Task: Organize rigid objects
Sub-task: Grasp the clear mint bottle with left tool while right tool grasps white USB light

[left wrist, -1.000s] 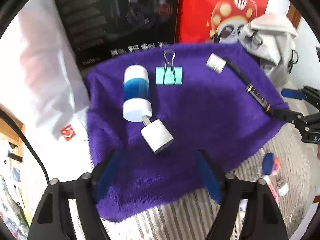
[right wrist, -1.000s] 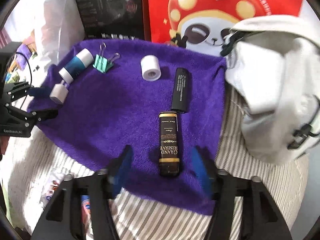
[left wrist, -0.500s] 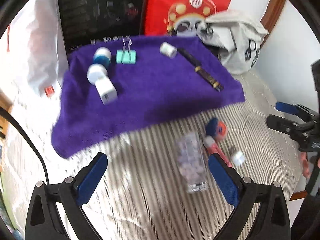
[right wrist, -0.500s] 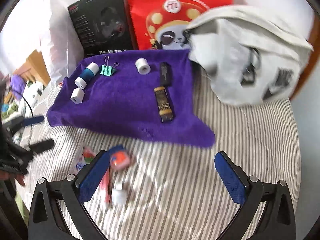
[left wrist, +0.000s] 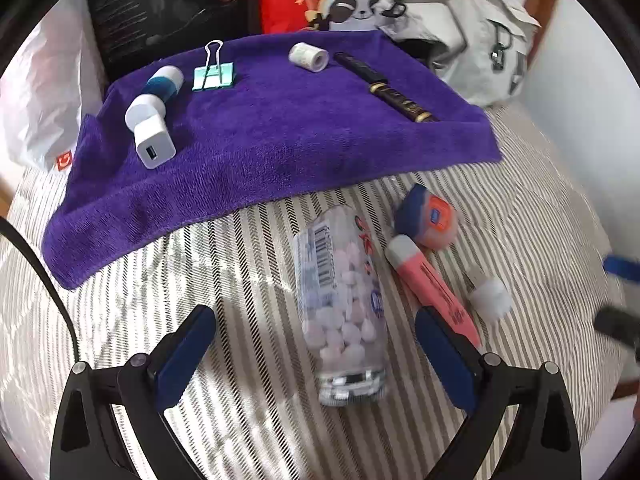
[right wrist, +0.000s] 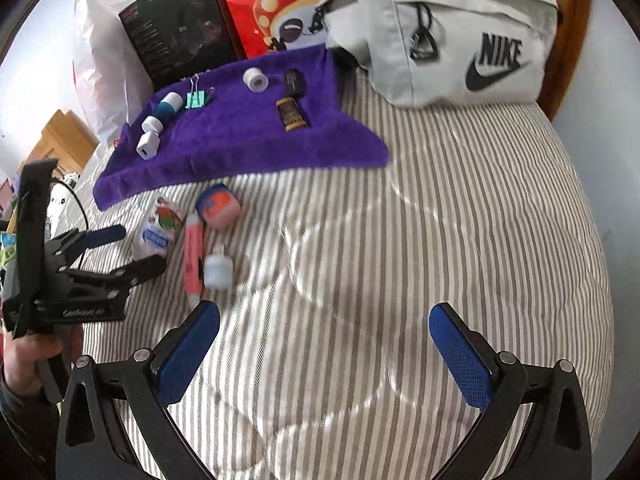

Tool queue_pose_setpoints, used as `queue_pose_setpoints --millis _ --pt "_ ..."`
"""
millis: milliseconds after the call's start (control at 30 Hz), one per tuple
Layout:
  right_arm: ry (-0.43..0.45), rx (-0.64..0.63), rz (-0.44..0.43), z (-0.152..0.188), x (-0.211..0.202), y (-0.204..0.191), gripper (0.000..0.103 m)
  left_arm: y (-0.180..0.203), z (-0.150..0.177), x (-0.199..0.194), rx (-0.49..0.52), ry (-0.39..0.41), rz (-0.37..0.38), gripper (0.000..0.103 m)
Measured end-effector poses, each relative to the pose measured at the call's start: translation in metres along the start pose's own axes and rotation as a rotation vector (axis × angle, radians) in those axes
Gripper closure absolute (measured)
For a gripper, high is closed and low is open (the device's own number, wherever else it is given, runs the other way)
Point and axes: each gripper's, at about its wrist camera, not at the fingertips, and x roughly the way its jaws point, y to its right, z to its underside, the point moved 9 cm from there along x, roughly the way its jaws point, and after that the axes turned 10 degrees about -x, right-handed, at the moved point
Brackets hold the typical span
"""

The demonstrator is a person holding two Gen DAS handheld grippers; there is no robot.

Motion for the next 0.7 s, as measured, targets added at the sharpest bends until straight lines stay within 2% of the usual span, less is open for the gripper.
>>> queue_pose_setpoints --millis 133,233,333,400,433,567,700 --pt "-0.004 0.019 -0.017 0.013 0.000 0.001 0.000 -0.001 -0.006 0.001 -0.045 0.057 -0.027 0.007" --pt "-0.005 0.025 -0.025 0.020 0.001 0.000 0.000 0.000 -0.005 0.000 -0.021 0.081 -0.081 0.018" --pt "0.003 0.032 -0.048 0.024 0.004 -0.003 0.000 0.002 -0.003 -0.003 -0.014 0.098 -0.075 0.028" --pt "0.011 0.022 -0.036 0.024 0.006 -0.004 0.000 0.003 -0.002 -0.006 -0.010 0.111 -0.065 0.037" --pt "0.015 0.017 -0.032 0.023 0.007 -0.005 0.000 0.003 -0.002 -0.006 -0.004 0.114 -0.066 0.039" --pt "0.037 0.009 -0.047 0.016 0.015 -0.011 0.000 0.006 -0.003 -0.008 0.008 0.119 -0.047 0.059" --pt "0.067 0.007 -0.075 0.004 0.024 -0.024 0.004 0.007 -0.003 -0.008 0.004 0.118 -0.040 0.062"
